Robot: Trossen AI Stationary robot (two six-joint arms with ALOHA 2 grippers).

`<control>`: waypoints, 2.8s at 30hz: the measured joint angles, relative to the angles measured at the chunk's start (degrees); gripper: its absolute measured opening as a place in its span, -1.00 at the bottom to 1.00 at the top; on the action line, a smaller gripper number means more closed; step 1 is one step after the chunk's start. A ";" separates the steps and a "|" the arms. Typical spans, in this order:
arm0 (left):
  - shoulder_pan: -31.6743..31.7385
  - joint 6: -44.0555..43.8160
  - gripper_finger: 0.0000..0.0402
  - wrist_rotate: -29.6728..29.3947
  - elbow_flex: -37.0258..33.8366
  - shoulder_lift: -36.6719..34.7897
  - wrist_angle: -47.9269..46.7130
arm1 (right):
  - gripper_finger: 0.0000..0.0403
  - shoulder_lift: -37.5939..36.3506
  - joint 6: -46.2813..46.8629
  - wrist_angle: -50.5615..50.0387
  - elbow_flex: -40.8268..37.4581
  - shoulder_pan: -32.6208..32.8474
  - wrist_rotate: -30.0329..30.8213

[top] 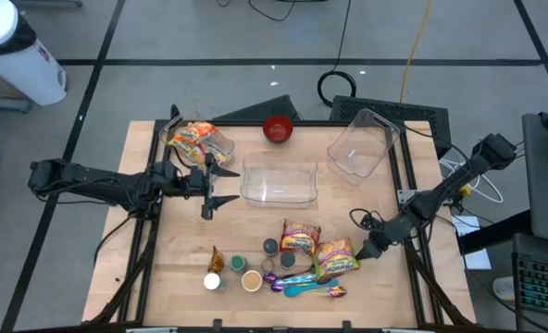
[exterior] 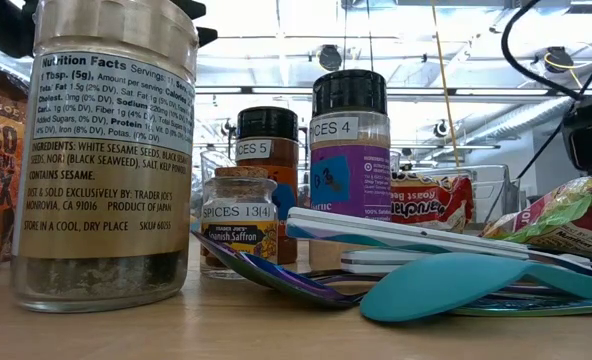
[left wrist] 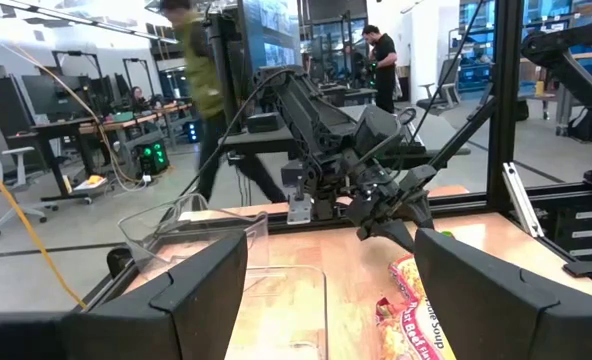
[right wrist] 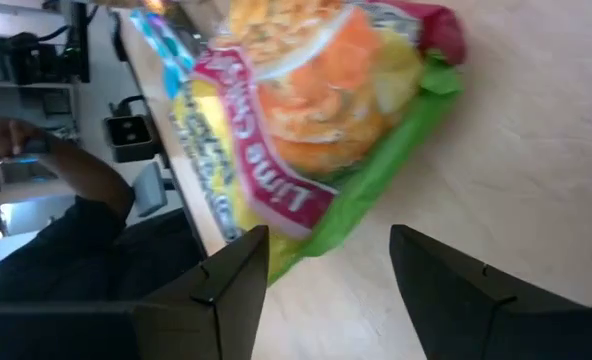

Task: Pick & Place Food Item
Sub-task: Put the green noodle pack into the left transparent bin

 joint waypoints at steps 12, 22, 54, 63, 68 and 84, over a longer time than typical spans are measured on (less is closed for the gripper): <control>0.00 -1.16 0.48 -2.93 0.00 0.00 -0.16 | -0.54 2.49 -2.16 2.04 0.00 0.04 -1.39; -0.02 -1.27 0.48 -2.91 0.00 -0.02 -0.22 | -0.88 4.51 -9.78 8.31 -0.02 0.03 -1.37; -0.01 -1.27 0.48 -2.91 0.00 -0.02 -0.13 | -1.00 -3.98 -50.84 -0.70 19.86 -0.04 9.45; -0.02 -0.13 0.48 -2.91 0.00 -0.02 -0.11 | -1.00 -2.48 -81.95 4.19 22.27 1.61 13.65; 0.00 -0.81 0.48 -2.91 0.00 -0.02 -0.15 | -0.77 5.09 -85.54 11.97 22.27 3.02 12.66; 0.00 -3.49 0.48 -2.93 0.00 -0.02 -0.57 | 0.19 30.93 -78.25 -30.72 50.63 9.44 20.61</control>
